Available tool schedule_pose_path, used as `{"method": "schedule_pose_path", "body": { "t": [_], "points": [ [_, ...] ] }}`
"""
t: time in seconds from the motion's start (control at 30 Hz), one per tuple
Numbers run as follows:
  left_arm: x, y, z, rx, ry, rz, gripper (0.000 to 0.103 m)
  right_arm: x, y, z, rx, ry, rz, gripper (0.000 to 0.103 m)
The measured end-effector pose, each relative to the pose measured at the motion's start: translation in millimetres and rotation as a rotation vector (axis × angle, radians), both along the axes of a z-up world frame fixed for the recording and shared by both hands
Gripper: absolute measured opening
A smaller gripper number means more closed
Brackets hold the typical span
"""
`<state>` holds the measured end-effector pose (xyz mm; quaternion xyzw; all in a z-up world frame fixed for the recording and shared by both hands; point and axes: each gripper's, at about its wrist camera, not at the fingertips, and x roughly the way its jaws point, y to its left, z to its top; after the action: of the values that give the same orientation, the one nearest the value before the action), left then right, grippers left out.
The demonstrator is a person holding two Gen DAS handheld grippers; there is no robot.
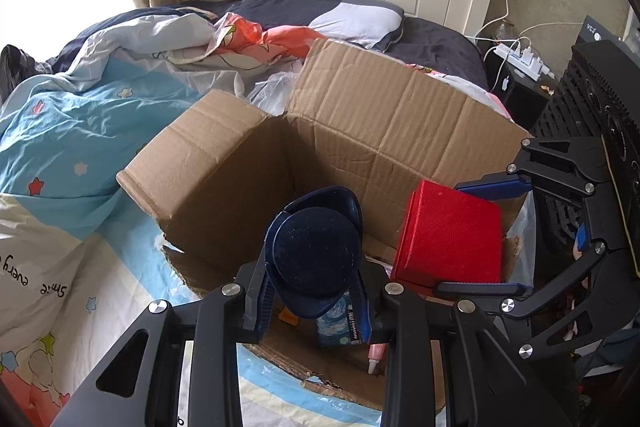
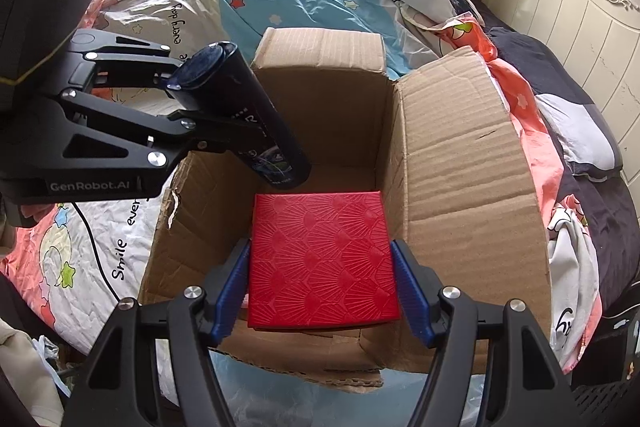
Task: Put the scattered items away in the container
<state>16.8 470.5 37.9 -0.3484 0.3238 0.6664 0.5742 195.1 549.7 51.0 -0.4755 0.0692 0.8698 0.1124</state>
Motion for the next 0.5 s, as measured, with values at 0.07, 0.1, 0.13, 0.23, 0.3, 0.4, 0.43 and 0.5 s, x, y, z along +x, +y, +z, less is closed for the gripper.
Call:
{"method": "schedule_pose_path", "body": {
  "t": [0.07,0.1,0.13,0.23,0.3,0.4,0.43,0.5],
  "points": [
    [-2.0,-0.2,-2.4,-0.012,0.004,0.009,0.032,-1.3,-0.6,-0.4,0.005,0.0,-0.002,0.064],
    [-3.2,-0.7,-3.0,-0.014,0.007,0.016,0.032,-1.9,-0.8,-0.7,0.004,-0.002,0.0,0.064],
    [-4.8,-1.1,-3.8,-0.017,0.007,0.025,0.032,-2.4,-1.4,-0.9,0.005,-0.004,0.002,0.064],
    [-8.7,-1.8,-5.1,-0.032,0.009,0.047,0.039,-4.3,-2.3,-2.2,0.008,-0.02,0.007,0.065],
    [-10.7,-2.3,-5.2,-0.043,0.018,0.071,0.067,-5.6,-4.1,-4.0,0.015,-0.038,0.014,0.065],
    [-11.1,-5.5,-3.5,-0.037,0.055,0.095,0.085,-6.2,-6.9,-5.6,0.034,-0.053,0.016,0.071],
    [-11.2,-6.3,-3.8,-0.04,0.059,0.096,0.087,-6.4,-6.6,-6.3,0.033,-0.058,0.016,0.072],
    [-12.0,-6.8,-4.7,-0.048,0.065,0.098,0.088,-6.9,-7.1,-7.1,0.038,-0.063,0.014,0.073]
  ]
}}
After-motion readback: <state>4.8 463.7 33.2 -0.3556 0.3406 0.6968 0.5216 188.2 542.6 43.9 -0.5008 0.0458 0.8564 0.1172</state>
